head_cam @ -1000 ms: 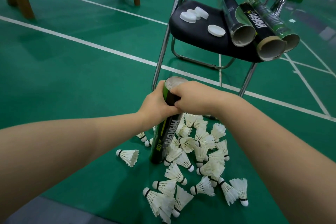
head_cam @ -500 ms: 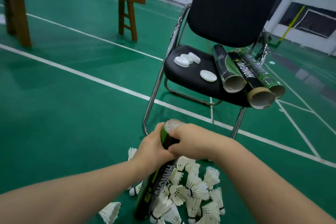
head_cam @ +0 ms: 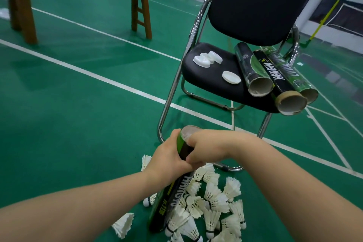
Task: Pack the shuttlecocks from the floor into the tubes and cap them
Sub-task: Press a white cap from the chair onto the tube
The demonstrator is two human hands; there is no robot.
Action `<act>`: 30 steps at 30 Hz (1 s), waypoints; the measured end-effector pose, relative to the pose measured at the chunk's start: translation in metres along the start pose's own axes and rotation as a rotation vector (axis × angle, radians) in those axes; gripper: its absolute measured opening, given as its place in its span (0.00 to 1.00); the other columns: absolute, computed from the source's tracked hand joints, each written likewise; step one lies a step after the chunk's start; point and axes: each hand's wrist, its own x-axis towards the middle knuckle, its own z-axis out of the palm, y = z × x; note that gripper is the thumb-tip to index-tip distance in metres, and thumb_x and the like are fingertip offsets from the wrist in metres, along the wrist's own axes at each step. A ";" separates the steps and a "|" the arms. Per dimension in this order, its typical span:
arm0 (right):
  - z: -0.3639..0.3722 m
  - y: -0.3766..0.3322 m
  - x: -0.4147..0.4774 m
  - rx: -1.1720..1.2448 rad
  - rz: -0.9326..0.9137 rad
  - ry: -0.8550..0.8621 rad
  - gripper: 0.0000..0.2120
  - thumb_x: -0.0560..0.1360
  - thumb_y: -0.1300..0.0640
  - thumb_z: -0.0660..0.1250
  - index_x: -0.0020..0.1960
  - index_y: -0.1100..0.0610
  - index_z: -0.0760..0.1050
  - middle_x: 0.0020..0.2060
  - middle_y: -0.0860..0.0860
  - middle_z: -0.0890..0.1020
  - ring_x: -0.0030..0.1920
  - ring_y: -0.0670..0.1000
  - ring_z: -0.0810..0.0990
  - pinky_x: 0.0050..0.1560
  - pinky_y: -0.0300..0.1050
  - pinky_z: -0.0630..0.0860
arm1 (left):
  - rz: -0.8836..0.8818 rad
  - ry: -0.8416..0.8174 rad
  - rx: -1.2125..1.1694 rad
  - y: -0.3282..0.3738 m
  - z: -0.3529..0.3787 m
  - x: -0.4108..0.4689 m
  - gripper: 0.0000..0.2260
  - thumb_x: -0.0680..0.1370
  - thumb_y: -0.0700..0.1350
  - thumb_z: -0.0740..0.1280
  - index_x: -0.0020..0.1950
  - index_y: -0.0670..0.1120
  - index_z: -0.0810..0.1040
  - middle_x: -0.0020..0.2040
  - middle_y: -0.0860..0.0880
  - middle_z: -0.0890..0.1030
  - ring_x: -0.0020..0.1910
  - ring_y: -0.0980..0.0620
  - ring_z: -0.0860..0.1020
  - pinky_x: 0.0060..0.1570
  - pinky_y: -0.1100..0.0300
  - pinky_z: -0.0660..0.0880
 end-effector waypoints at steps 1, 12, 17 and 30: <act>0.000 -0.001 0.000 -0.010 0.000 -0.008 0.03 0.74 0.61 0.64 0.47 0.56 0.71 0.38 0.52 0.74 0.39 0.51 0.72 0.34 0.41 0.69 | 0.001 0.001 0.000 0.000 0.000 0.000 0.27 0.65 0.48 0.78 0.56 0.58 0.65 0.46 0.57 0.78 0.48 0.53 0.78 0.49 0.56 0.76; -0.002 -0.009 -0.006 -0.057 -0.041 -0.060 0.03 0.74 0.60 0.64 0.47 0.58 0.72 0.36 0.50 0.72 0.35 0.48 0.70 0.33 0.39 0.67 | -0.015 -0.013 0.005 -0.003 -0.003 -0.008 0.29 0.62 0.54 0.77 0.54 0.62 0.63 0.46 0.59 0.77 0.47 0.59 0.77 0.47 0.58 0.76; -0.009 -0.006 -0.012 -0.005 -0.060 0.094 0.12 0.75 0.47 0.62 0.38 0.54 0.74 0.34 0.49 0.73 0.36 0.49 0.72 0.37 0.44 0.70 | -0.055 0.012 0.009 -0.001 -0.007 -0.002 0.27 0.62 0.58 0.73 0.54 0.62 0.63 0.45 0.57 0.78 0.46 0.56 0.78 0.46 0.56 0.77; -0.009 0.017 0.040 0.077 -0.159 0.999 0.15 0.77 0.47 0.59 0.36 0.53 0.74 0.27 0.46 0.73 0.34 0.53 0.74 0.41 0.43 0.61 | -0.067 0.191 0.105 0.018 -0.019 0.066 0.15 0.70 0.53 0.66 0.51 0.53 0.63 0.37 0.58 0.70 0.34 0.55 0.70 0.29 0.65 0.63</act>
